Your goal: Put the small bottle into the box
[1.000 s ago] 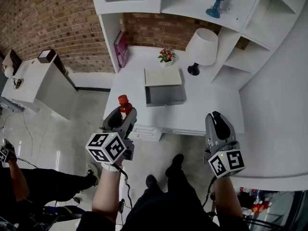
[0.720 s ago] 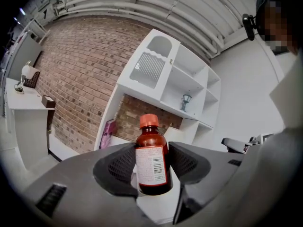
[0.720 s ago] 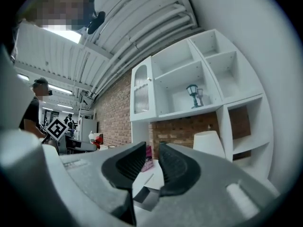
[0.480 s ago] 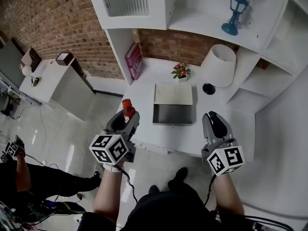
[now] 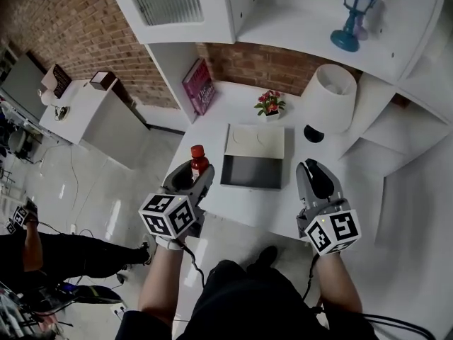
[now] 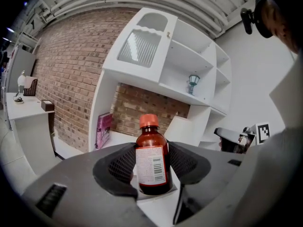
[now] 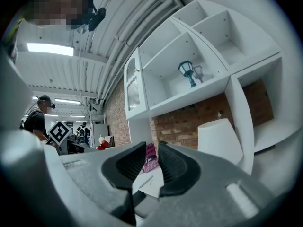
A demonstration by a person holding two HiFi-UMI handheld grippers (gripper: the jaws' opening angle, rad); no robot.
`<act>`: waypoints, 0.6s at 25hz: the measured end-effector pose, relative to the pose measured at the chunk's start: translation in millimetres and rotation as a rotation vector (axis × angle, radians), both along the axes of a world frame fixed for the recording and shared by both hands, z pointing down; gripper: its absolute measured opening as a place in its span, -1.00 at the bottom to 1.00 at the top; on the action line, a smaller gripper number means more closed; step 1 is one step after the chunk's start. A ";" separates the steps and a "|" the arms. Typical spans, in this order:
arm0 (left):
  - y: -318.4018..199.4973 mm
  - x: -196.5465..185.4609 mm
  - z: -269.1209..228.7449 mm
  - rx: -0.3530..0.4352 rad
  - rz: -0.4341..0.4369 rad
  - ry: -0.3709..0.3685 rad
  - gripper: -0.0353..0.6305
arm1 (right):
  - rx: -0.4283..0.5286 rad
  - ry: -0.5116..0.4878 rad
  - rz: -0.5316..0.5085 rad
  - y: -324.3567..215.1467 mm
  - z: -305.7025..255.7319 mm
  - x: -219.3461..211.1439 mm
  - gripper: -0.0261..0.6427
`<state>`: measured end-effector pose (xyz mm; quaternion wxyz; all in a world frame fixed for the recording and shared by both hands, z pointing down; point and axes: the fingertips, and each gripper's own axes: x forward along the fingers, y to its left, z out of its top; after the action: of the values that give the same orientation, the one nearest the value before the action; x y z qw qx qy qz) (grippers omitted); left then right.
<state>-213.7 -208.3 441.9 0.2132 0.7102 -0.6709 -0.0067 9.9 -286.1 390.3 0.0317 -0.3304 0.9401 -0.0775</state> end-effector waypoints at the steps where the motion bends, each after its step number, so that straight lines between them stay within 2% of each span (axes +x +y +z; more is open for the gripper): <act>1: -6.2 4.5 5.0 -0.014 0.017 -0.006 -0.25 | -0.003 0.001 0.000 -3.6 1.8 1.6 -0.69; 4: -27.6 20.2 21.6 -0.071 0.089 -0.038 -0.25 | -0.018 -0.001 0.013 -15.7 8.5 8.9 -0.69; 8: -55.5 47.5 59.5 -0.206 0.231 -0.097 -0.25 | -0.045 0.010 0.073 -28.1 17.5 24.8 -0.69; 15: -90.4 102.2 142.2 -0.421 0.564 -0.210 -0.25 | -0.101 0.037 0.216 -56.0 37.0 47.9 -0.72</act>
<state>-111.5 -298.7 584.1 0.2783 0.8046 -0.4537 0.2633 57.8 -342.0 427.3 0.0057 -0.4321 0.8944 -0.1149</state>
